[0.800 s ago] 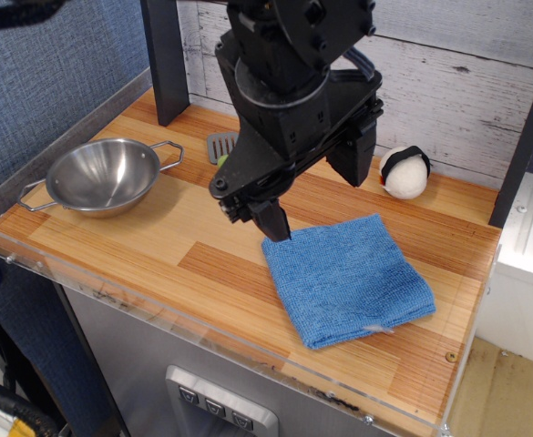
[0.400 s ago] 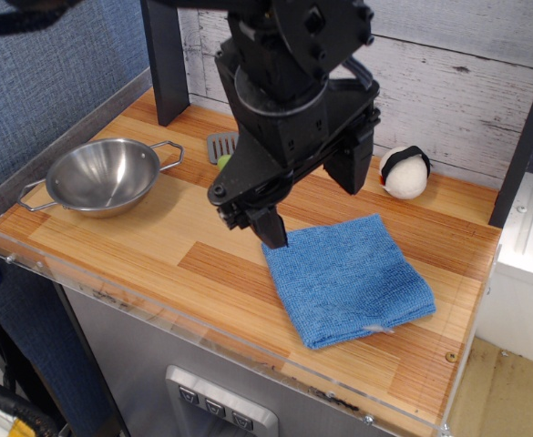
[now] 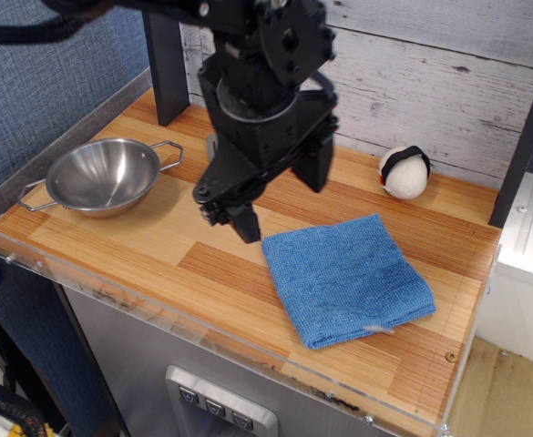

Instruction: Move the towel and place adjacent right to the bowl

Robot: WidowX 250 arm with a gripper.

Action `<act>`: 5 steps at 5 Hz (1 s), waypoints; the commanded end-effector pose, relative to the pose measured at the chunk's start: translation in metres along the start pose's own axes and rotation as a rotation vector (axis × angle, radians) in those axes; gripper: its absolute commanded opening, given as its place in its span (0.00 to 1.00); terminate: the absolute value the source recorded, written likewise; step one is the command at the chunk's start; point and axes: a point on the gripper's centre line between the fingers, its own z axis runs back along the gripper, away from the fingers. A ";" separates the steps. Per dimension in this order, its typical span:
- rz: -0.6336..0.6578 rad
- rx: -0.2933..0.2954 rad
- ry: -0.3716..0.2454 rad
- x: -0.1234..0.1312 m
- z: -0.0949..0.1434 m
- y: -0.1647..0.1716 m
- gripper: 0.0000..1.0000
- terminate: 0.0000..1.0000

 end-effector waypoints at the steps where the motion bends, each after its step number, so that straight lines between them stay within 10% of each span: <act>1: -0.002 0.015 0.036 -0.007 -0.038 -0.021 1.00 0.00; 5: -0.029 0.090 0.104 -0.044 -0.107 -0.035 1.00 0.00</act>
